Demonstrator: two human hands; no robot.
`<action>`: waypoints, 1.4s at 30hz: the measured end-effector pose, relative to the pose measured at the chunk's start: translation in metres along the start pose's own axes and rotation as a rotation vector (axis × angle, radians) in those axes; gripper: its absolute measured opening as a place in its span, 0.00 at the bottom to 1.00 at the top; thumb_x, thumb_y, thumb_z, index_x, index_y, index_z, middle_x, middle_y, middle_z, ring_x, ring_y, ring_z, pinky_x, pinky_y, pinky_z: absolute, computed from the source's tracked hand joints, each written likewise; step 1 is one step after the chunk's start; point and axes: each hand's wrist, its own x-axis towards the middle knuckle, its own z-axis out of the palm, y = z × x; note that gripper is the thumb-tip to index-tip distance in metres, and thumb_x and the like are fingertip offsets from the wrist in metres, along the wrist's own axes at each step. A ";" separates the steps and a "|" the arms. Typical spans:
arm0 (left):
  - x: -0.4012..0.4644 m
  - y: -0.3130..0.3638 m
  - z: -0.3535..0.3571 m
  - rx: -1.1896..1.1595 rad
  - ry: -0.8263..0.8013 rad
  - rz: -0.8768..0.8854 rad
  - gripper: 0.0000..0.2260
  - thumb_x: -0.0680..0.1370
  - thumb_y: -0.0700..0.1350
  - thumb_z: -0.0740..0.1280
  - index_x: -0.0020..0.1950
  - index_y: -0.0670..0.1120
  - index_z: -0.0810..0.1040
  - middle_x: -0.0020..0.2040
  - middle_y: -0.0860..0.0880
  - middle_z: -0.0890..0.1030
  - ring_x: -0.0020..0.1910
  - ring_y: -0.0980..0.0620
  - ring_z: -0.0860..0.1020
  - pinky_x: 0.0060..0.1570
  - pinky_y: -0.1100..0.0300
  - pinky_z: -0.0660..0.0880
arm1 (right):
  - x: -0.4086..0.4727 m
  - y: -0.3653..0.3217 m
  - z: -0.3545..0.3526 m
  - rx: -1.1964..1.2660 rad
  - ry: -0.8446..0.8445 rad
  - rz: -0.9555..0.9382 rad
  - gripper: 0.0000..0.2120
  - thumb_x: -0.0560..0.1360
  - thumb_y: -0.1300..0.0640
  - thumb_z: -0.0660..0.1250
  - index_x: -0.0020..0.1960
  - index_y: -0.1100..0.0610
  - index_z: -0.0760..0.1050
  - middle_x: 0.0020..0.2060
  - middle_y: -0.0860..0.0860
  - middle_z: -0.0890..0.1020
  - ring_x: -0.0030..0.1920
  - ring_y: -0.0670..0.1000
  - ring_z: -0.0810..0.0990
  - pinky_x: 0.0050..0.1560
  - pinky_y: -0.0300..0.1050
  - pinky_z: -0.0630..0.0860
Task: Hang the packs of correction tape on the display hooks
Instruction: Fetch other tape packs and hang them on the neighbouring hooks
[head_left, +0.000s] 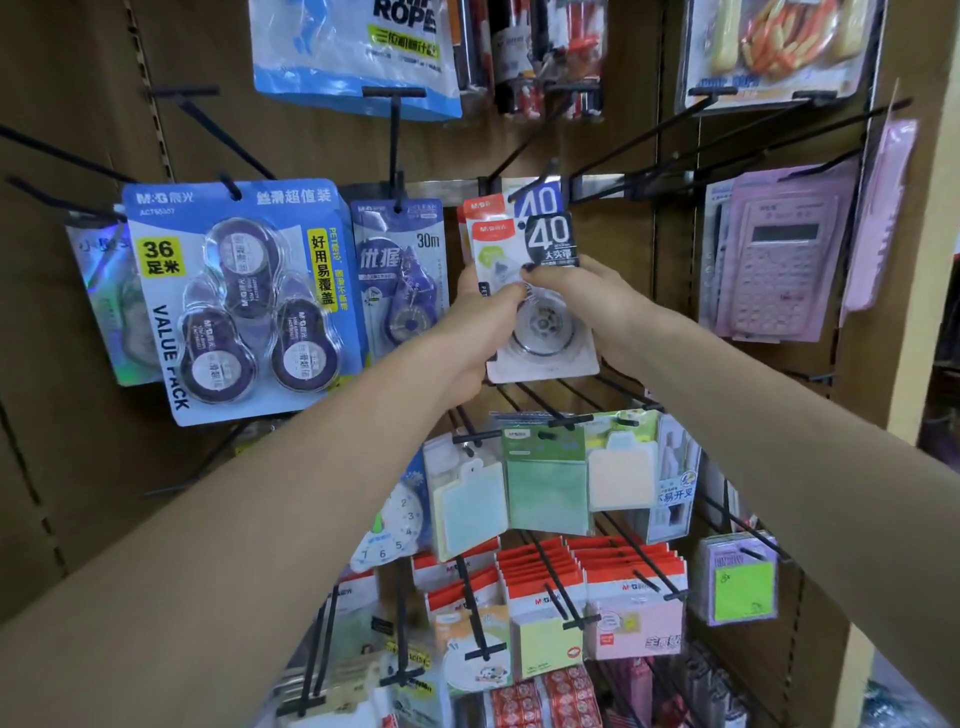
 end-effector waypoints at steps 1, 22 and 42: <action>0.009 -0.002 0.000 -0.004 0.016 -0.036 0.26 0.81 0.53 0.66 0.78 0.60 0.62 0.70 0.51 0.78 0.67 0.46 0.78 0.68 0.42 0.75 | 0.009 0.000 0.003 -0.011 -0.011 0.013 0.24 0.76 0.49 0.74 0.70 0.52 0.75 0.60 0.52 0.84 0.57 0.53 0.84 0.65 0.53 0.79; -0.062 -0.009 -0.011 0.119 0.001 0.169 0.12 0.83 0.54 0.65 0.64 0.53 0.69 0.59 0.55 0.81 0.59 0.53 0.80 0.65 0.47 0.77 | -0.052 0.019 0.001 0.074 0.048 -0.300 0.23 0.79 0.56 0.72 0.71 0.48 0.72 0.62 0.46 0.83 0.62 0.46 0.83 0.68 0.53 0.79; -0.063 0.030 -0.004 0.165 0.120 0.291 0.09 0.83 0.52 0.67 0.62 0.52 0.76 0.53 0.56 0.83 0.53 0.55 0.83 0.53 0.56 0.81 | -0.055 -0.019 -0.004 0.056 0.174 -0.319 0.22 0.80 0.53 0.71 0.73 0.50 0.72 0.61 0.46 0.84 0.58 0.43 0.83 0.51 0.35 0.78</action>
